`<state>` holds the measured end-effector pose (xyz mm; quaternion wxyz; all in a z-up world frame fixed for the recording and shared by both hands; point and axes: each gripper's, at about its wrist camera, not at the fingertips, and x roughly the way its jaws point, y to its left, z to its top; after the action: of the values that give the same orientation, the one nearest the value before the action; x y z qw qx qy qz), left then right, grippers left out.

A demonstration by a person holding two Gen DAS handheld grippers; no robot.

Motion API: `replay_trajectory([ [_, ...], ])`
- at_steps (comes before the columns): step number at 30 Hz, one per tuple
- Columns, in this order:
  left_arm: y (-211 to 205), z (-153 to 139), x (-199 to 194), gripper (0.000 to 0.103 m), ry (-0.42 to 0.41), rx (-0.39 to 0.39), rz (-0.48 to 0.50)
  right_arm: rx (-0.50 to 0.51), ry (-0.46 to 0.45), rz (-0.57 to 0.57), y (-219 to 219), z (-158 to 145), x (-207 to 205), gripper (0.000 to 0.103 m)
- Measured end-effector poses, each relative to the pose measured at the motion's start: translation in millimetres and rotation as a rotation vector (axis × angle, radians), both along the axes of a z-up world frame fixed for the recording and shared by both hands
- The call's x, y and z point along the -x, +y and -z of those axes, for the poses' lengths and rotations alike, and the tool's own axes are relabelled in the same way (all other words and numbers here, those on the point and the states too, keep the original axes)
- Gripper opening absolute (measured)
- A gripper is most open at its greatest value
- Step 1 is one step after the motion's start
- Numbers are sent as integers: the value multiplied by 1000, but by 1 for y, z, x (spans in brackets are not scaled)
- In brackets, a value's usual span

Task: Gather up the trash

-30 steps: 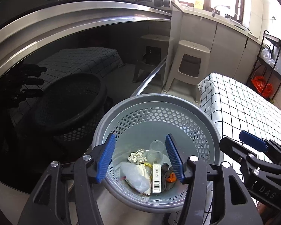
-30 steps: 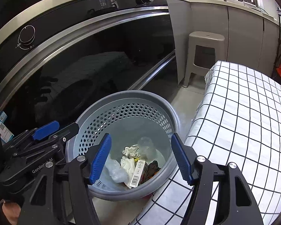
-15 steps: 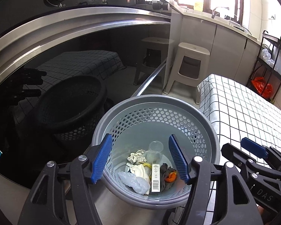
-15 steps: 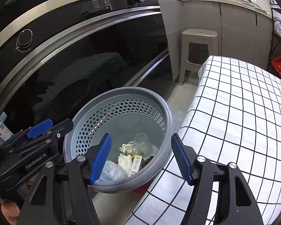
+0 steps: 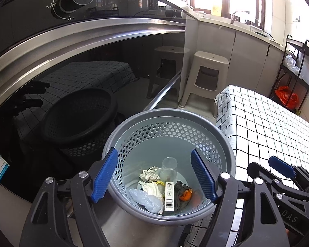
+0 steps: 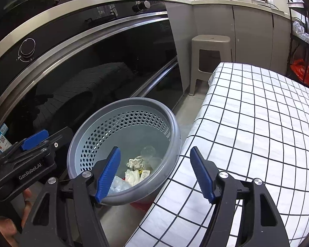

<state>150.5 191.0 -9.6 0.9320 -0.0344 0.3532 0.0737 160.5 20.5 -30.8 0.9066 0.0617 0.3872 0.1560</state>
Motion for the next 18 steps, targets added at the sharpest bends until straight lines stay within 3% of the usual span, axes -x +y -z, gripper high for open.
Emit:
replay_trajectory([
  [18, -3, -8, 11, 91, -49, -16, -3, 19, -43, 57, -9, -3, 22, 69],
])
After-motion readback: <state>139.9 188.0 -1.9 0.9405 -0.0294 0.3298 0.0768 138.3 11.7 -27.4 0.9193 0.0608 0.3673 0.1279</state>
